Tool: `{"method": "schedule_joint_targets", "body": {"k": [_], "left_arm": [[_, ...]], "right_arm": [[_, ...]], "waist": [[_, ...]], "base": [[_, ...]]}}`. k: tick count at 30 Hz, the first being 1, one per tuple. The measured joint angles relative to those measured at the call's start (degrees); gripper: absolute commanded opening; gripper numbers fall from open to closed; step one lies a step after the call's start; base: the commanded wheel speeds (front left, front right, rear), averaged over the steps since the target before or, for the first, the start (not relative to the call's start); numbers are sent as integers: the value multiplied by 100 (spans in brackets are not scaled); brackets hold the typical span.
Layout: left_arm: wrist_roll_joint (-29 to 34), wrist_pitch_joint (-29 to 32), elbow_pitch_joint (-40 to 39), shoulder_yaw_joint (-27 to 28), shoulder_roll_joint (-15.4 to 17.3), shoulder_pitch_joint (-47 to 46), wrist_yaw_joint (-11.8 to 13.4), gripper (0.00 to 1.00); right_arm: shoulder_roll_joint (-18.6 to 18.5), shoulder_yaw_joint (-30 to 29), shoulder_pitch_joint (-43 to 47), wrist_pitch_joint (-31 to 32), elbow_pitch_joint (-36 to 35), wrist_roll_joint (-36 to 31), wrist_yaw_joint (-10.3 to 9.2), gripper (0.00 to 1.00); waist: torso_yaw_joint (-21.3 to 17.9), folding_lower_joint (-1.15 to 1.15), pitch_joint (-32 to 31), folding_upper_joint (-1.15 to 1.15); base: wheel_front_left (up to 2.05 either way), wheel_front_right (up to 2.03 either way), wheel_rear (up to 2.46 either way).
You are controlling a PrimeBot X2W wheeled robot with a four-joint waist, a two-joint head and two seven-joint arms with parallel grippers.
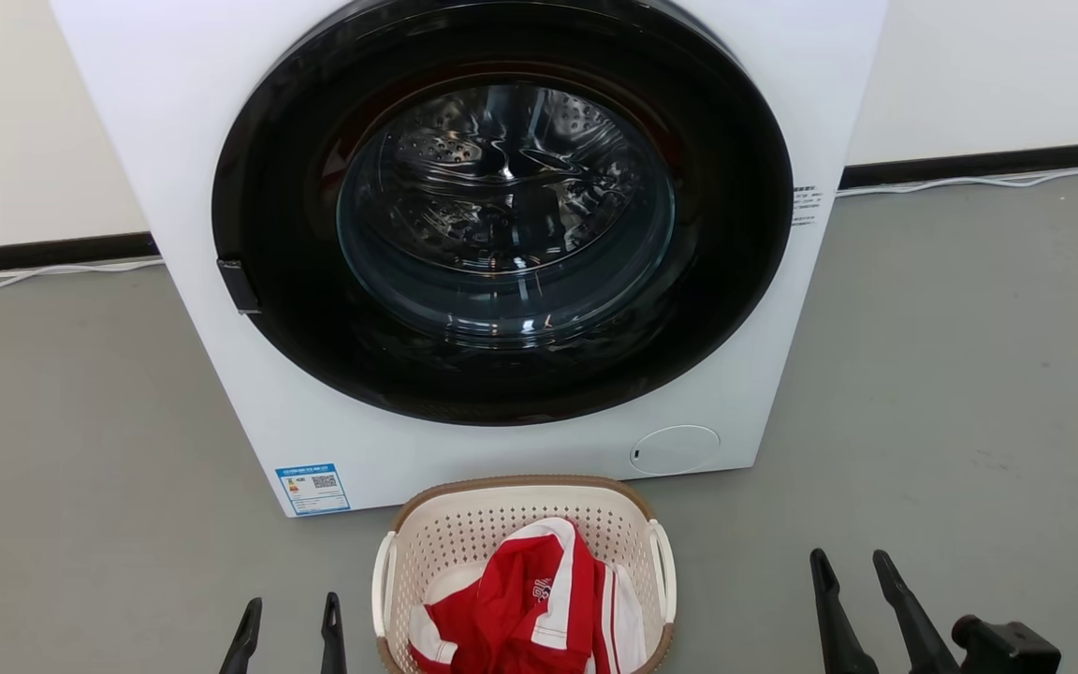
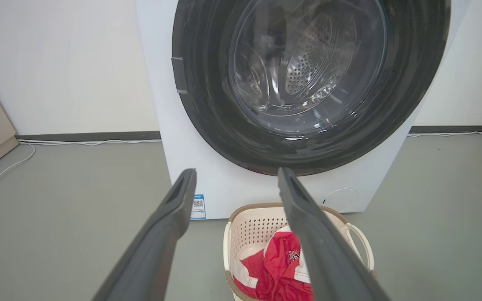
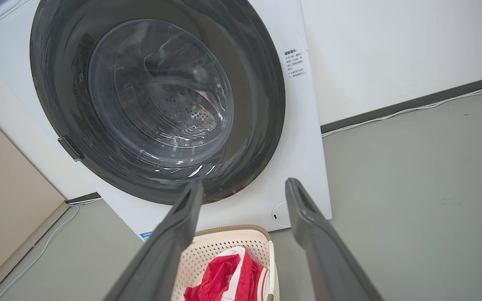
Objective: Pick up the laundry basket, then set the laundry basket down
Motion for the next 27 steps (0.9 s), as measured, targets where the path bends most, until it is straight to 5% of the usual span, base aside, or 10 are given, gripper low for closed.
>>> {"method": "schedule_joint_targets", "body": {"k": [4, 5, 27], "left_arm": [[0, 0, 48, 47, -1, 3, 0, 100], [1, 0, 49, 58, -3, 4, 0, 0], [-1274, 274, 450, 70, 0, -42, -154, 0]], "right_arm": [[3, -36, 59, 0, -24, -4, 0, 100], [3, -52, 58, 0, -41, -11, 0, 0], [3, -88, 154, 240, 174, 1100, -4, 0]], "waist": [[17, 0, 17, 0], [19, 0, 25, 0], [61, 1, 70, 0]], "base": [[0, 0, 0], [0, 0, 0], [0, 0, 0]]}}
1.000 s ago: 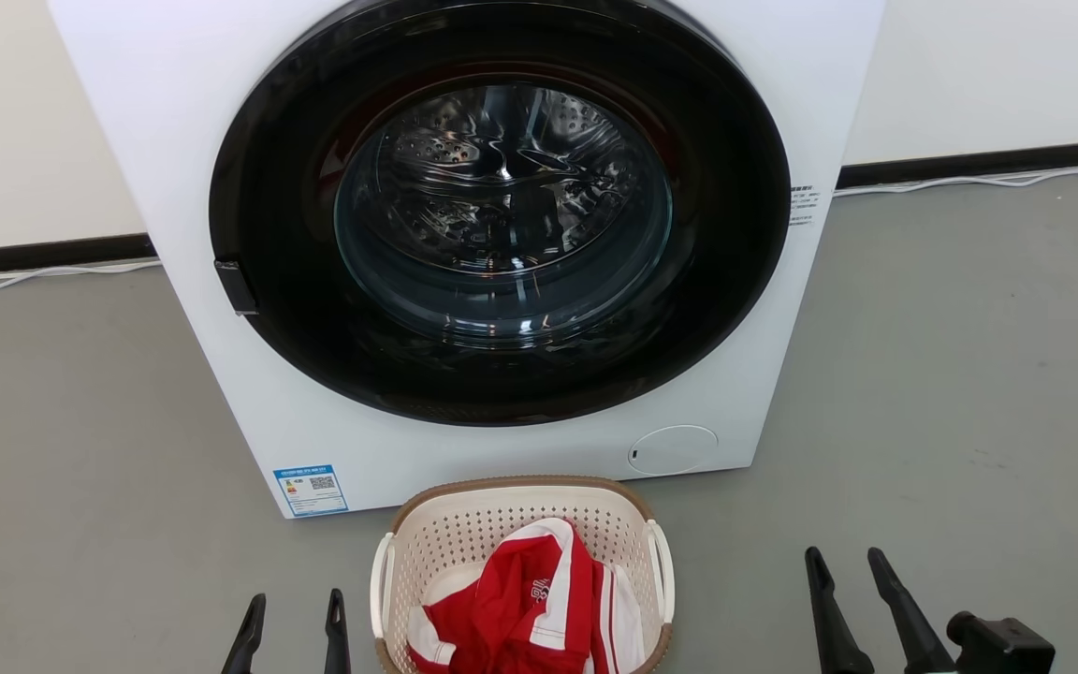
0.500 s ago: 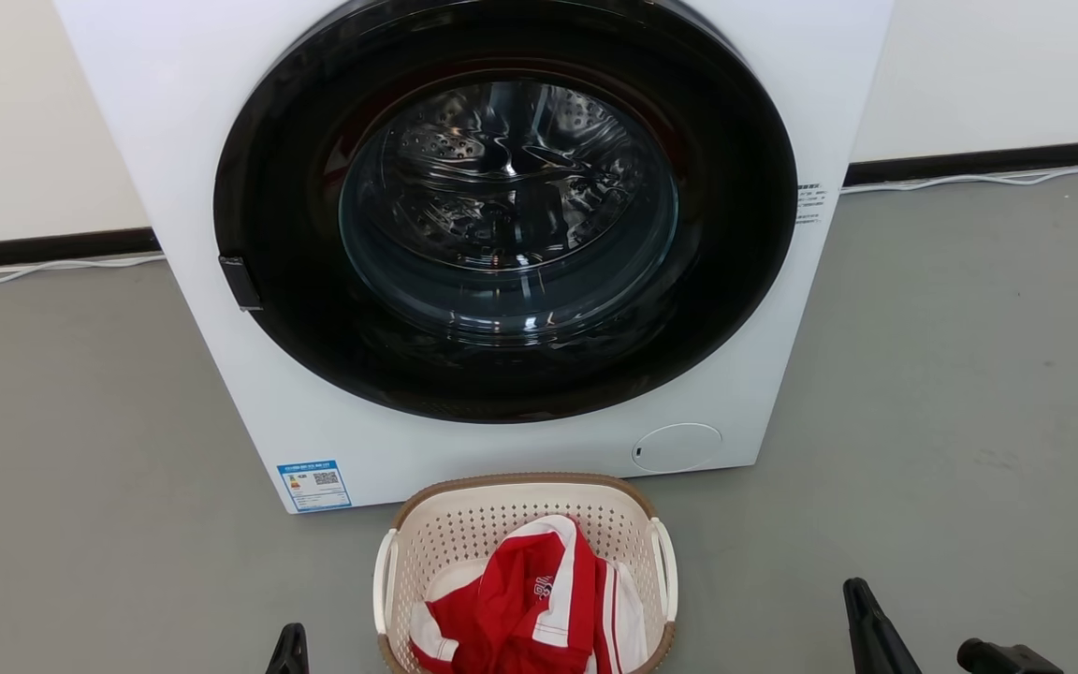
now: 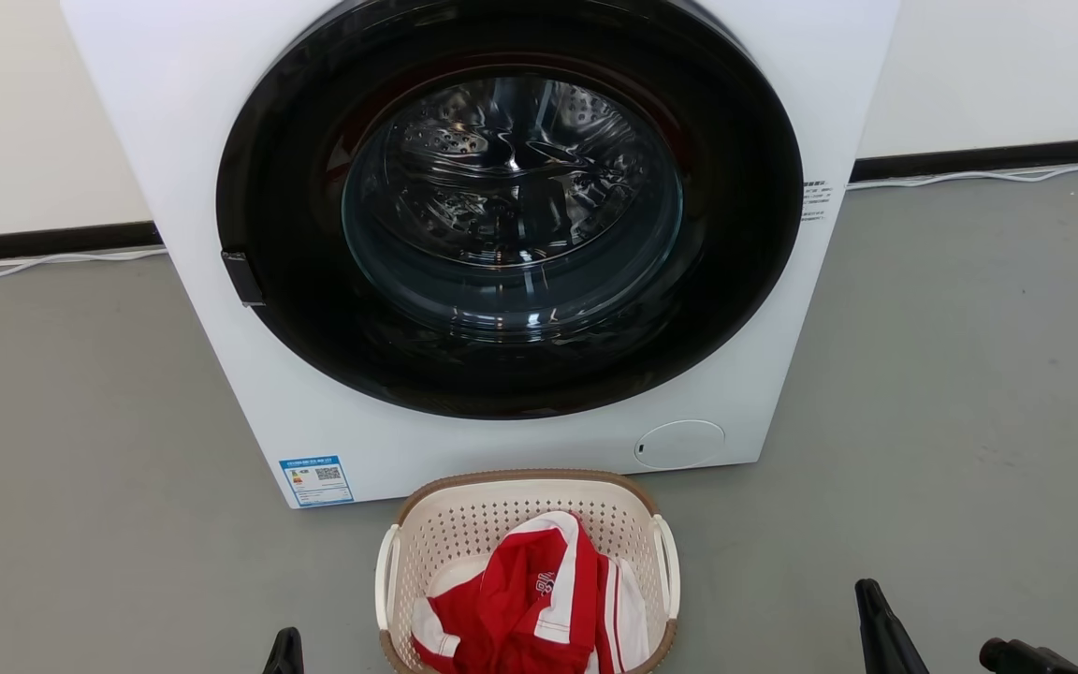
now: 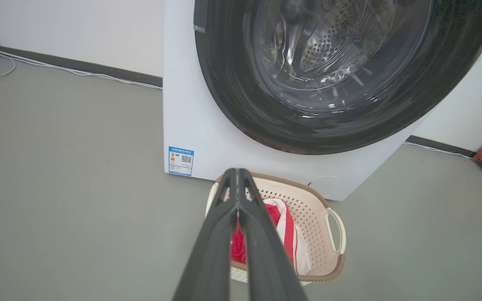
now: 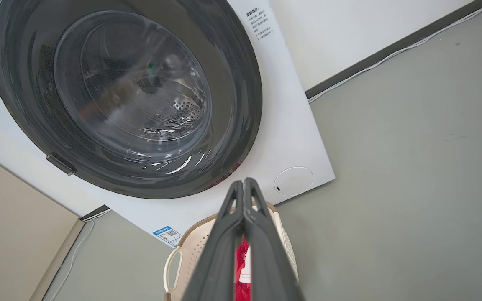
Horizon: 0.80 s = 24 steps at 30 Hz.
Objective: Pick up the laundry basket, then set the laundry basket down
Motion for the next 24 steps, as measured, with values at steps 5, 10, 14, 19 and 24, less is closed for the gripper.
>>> {"method": "schedule_joint_targets", "body": {"k": [5, 10, 14, 19, 24], "left_arm": [[-339, 64, 41, 37, 4, -27, -52, 0], [-682, 122, 70, 69, 10, -144, -119, 0], [-936, 202, 126, 91, 12, -176, -153, 0], [-1358, 276, 154, 134, 18, -269, -247, 0], [-1696, 364, 189, 159, 21, -353, -302, 0]], "right_arm": [[-3, -27, -7, 86, -3, 286, 0, 0], [-5, -79, -42, 147, -7, 593, 0, 0], [-14, -116, -131, 199, -20, 838, 0, 0], [-15, -144, -133, 312, -20, 1192, 0, 0], [-16, -165, -209, 377, -21, 1500, 0, 0]], "waist": [[11, 0, 12, 0], [21, 0, 23, 0], [30, 0, 32, 0], [43, 0, 46, 0], [53, -1, 58, 0]], "base": [[0, 0, 0], [0, 0, 0], [0, 0, 0], [0, 0, 0], [0, 0, 0]]}}
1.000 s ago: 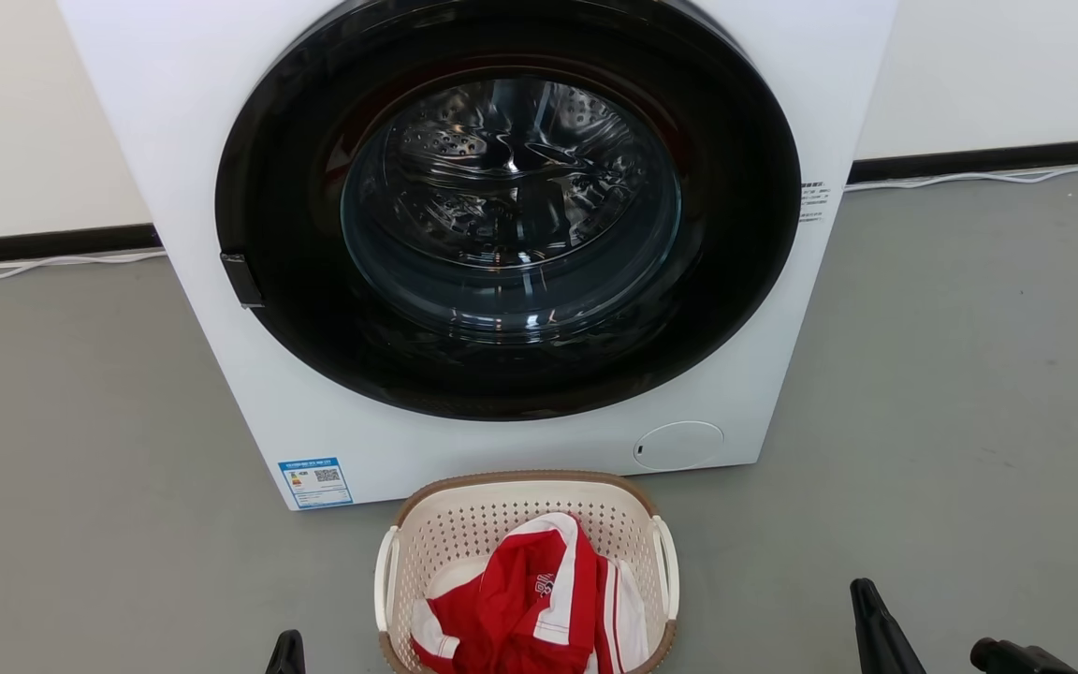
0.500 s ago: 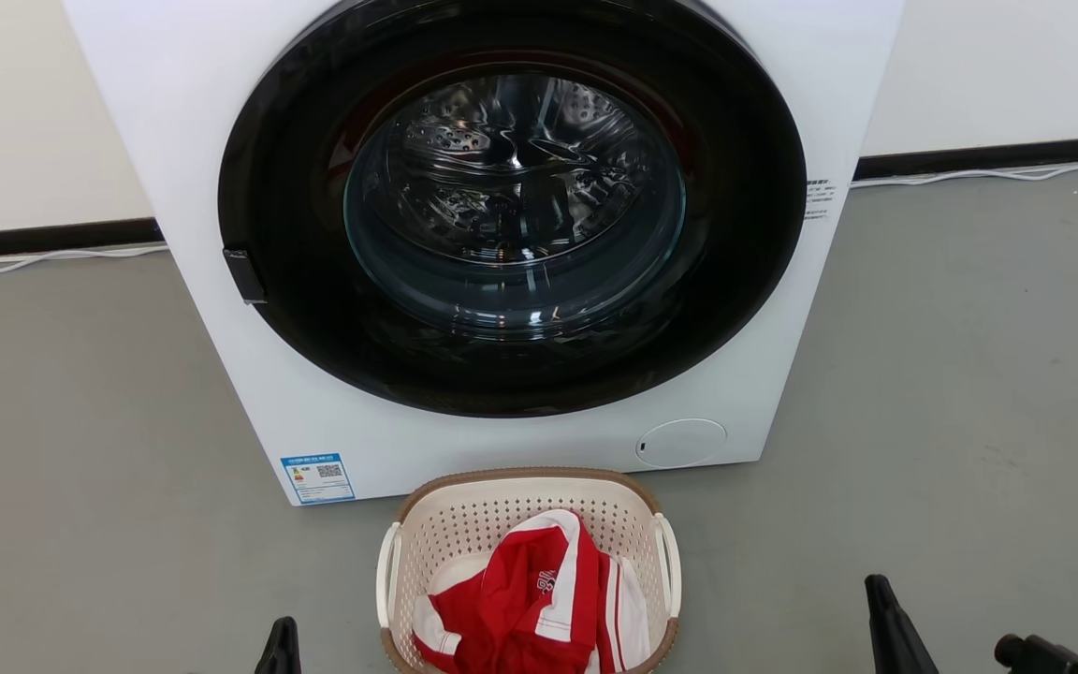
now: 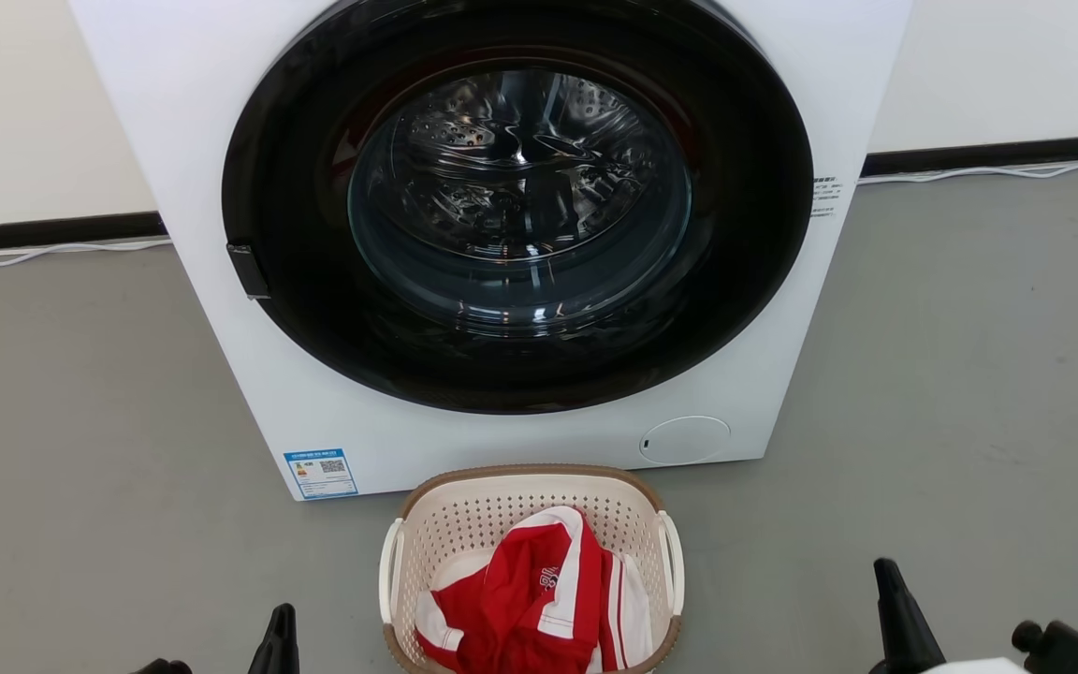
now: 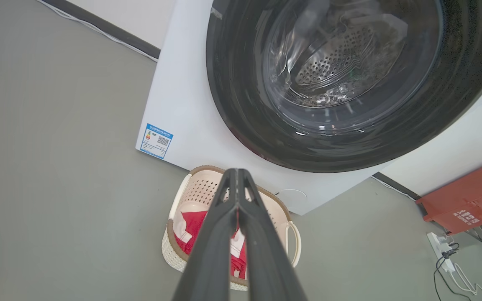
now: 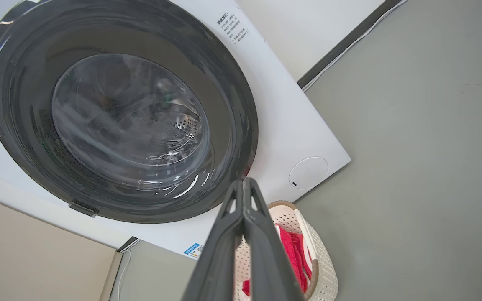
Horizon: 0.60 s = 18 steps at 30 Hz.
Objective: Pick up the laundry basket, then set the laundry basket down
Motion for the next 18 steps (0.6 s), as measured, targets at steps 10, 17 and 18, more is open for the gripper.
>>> {"method": "schedule_joint_targets", "body": {"k": [10, 17, 18], "left_arm": [[-671, 151, 58, 69, 3, -138, -101, 0], [-1165, 257, 118, 126, 2, -258, -200, 0], [-1235, 264, 123, 137, 3, -260, -201, 0]], "right_arm": [[-7, -68, -97, 171, -19, 579, 0, 0], [-10, -144, -151, 274, -31, 987, 0, 0], [-10, -148, -151, 276, -31, 1053, 0, 0]], "waist": [[21, 0, 23, 0], [36, 0, 39, 0], [38, 0, 42, 0]], "base": [[0, 0, 0], [0, 0, 0], [0, 0, 0]]}}
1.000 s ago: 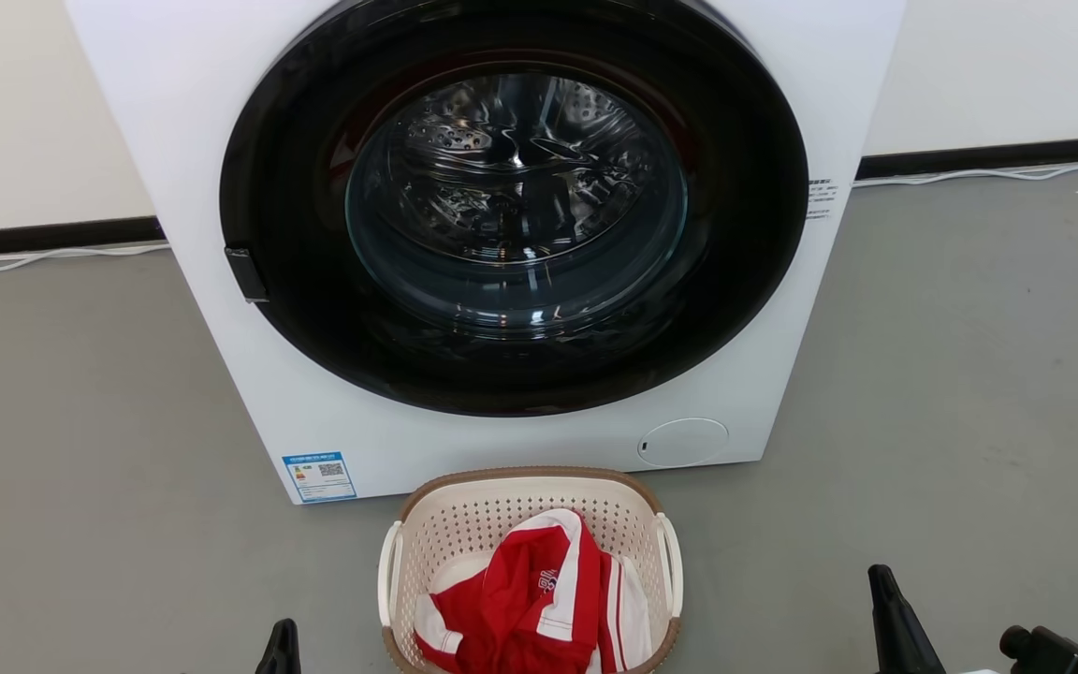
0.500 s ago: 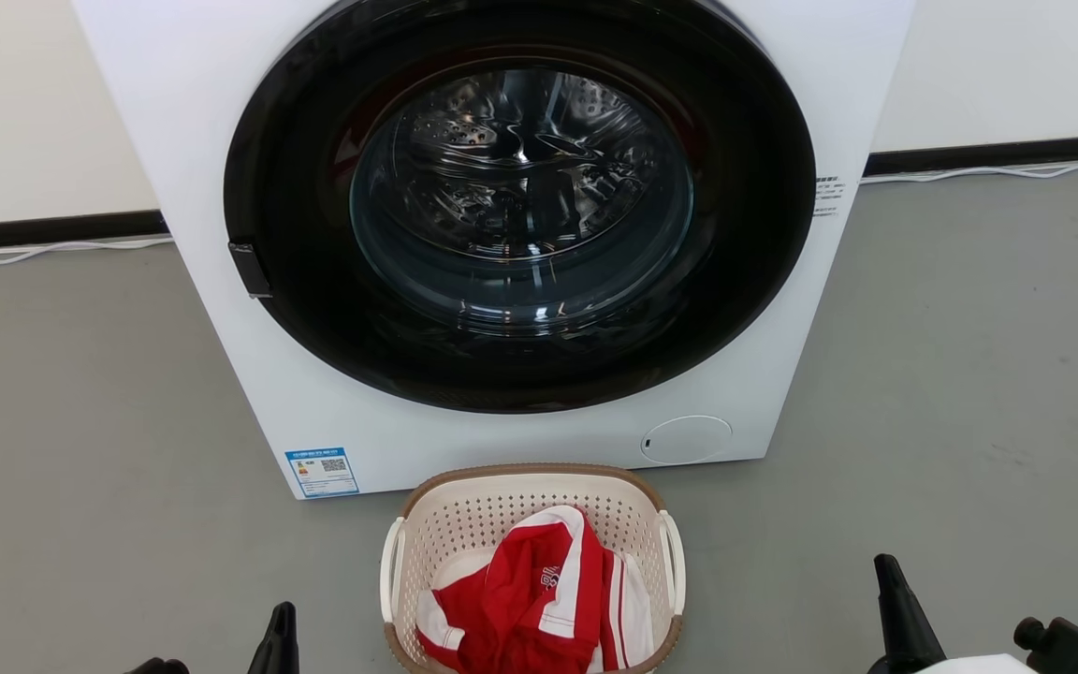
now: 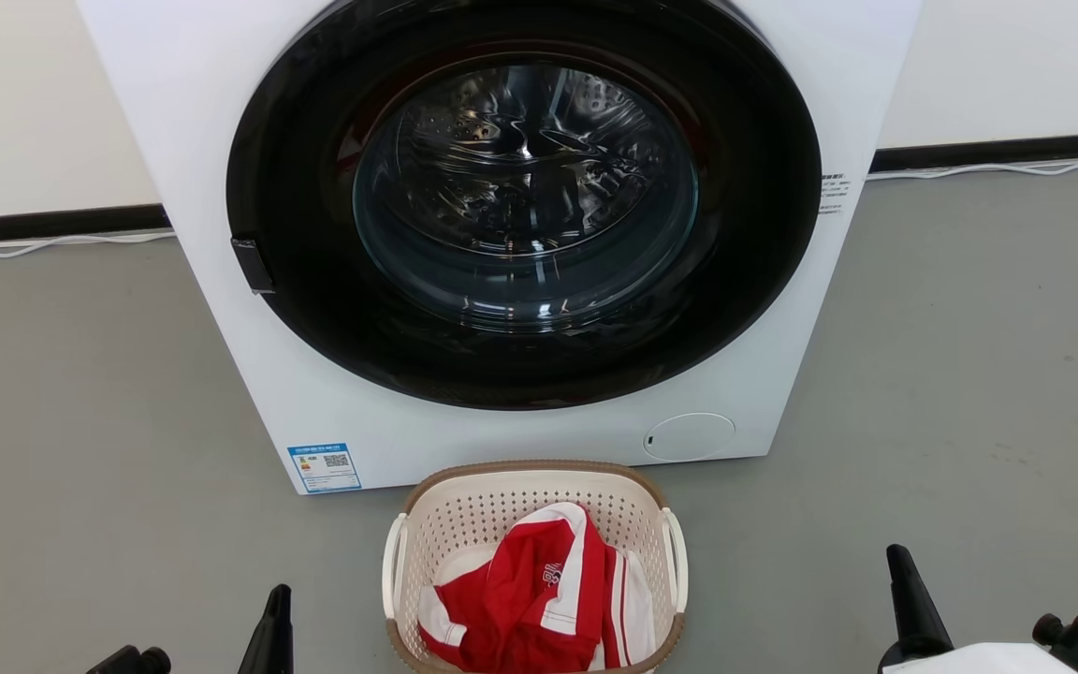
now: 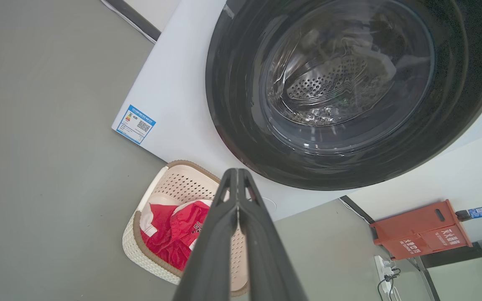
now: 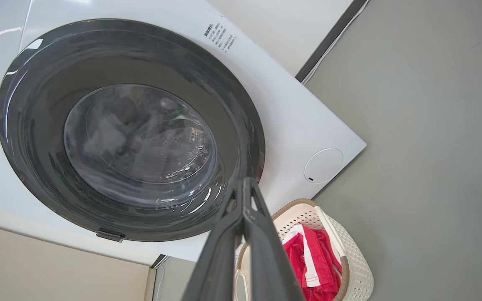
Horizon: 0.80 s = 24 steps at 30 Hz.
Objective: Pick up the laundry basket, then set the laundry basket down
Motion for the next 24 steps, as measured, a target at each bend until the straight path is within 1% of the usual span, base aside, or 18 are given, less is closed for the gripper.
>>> {"method": "schedule_joint_targets", "body": {"k": [3, 17, 21, 24], "left_arm": [[-115, 42, 21, 16, 0, -1, -4, 0], [-1071, 252, 113, 120, -1, -209, -196, 0], [-1333, 328, 152, 154, -1, -292, -202, 0], [-1525, 374, 164, 185, -2, -359, -252, 0]], "right_arm": [[-1, -15, -2, 48, 0, 123, 0, 0], [-3, -98, -127, 252, -23, 929, 0, 0], [-3, -157, -218, 328, -24, 1184, 0, 0], [-4, -178, -257, 370, -40, 1334, 0, 0]], "waist": [[4, 0, 5, 0], [34, 0, 37, 0], [42, 0, 46, 0], [49, 0, 53, 0]], "base": [[0, 0, 0], [0, 0, 0], [0, 0, 0], [0, 0, 0]]}}
